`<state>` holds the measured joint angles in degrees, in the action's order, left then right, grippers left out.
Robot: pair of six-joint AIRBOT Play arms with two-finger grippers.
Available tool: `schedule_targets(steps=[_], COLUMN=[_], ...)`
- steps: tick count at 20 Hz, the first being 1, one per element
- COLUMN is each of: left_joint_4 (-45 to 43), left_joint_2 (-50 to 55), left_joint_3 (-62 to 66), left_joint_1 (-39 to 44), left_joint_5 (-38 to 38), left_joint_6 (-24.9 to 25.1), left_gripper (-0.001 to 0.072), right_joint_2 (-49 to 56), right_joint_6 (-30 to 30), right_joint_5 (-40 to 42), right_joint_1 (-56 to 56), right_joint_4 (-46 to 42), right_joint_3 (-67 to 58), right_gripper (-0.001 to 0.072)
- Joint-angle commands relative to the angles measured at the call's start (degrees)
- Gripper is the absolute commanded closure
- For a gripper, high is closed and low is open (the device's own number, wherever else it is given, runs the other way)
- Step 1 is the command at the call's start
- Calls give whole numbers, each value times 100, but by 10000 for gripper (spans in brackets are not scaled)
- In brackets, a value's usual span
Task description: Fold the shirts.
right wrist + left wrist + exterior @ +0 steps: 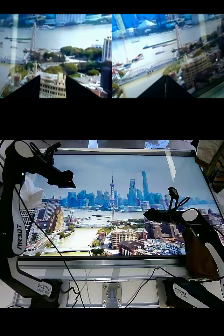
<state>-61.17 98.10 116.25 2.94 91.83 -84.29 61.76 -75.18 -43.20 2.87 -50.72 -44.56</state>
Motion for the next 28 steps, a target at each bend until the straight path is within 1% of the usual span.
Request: schedule_targets(steps=[1, 4, 7, 10, 12, 13, 14, 15, 16, 17, 18, 19, 20, 22, 23, 24, 25, 26, 28], left_joint_4=[188, 240, 129, -295, -621, -1067, -1897, -2876, -3939, -4677, -4782, -4695, -4664, -4509, -4341, -4183, -4019, -4000, -4004], left_joint_2=[-2, 0, 0, 0, -2, -2, -2, -2, -2, -7, 0, 28, 79, 278, 428, 590, 752, 914, 1165], left_joint_3=[-9, -162, -315, -328, -299, -216, -70, 61, 160, 179, 177, 162, 162, 162, 162, 162, 162, 162, 162], left_joint_1=[4, 74, 258, 459, 450, 413, 348, 269, 162, 13, -302, -667, -1012, -1751, -2109, -2402, -2636, -2809, -2979], left_joint_5=[258, 728, 1073, 1064, 828, 597, 243, -90, -417, -695, -1016, -1318, -1462, -1576, -1628, -1718, -1862, -2092, -2653], left_joint_6=[-343, -695, -730, -643, -243, -42, 13, -7, -52, -109, -420, -437, -435, -420, -415, -393, -295, -190, -61], left_gripper=[689, 689, 689, 681, 671, 529, 430, 377, 245, 123, 119, 119, 119, 119, 119, 117, 114, 88, 88], right_joint_2=[0, 0, 0, -2, -7, -4, -7, -4, -4, -4, -4, -4, -4, 22, 61, 127, 199, 271, 402], right_joint_6=[2, 0, 0, -4, -33, -50, -46, -42, -42, -44, -50, -55, -155, -678, -914, -973, -970, -970, -973], right_joint_5=[116, 76, -125, -518, -826, -960, -1126, -1257, -1311, -1246, -1010, -592, -138, 767, 1003, 1086, 1097, 1108, 1233], right_joint_1=[7, 7, 7, 7, 7, 9, 33, 109, 262, 450, 697, 966, 1213, 1652, 1808, 1937, 2041, 2142, 2260], right_joint_4=[-79, -435, -503, -490, -409, -293, -103, 17, 50, 57, 90, 157, 195, 197, 240, 420, 629, 782, 1036], right_joint_3=[2, 2, 2, 2, 2, 2, 2, 2, 2, 2, 2, 2, 2, 2, 2, 2, 2, 2, 2], right_gripper=[362, 376, 376, 377, 377, 377, 377, 376, 374, 370, 371, 370, 370, 370, 369, 368, 352, 333, 332])
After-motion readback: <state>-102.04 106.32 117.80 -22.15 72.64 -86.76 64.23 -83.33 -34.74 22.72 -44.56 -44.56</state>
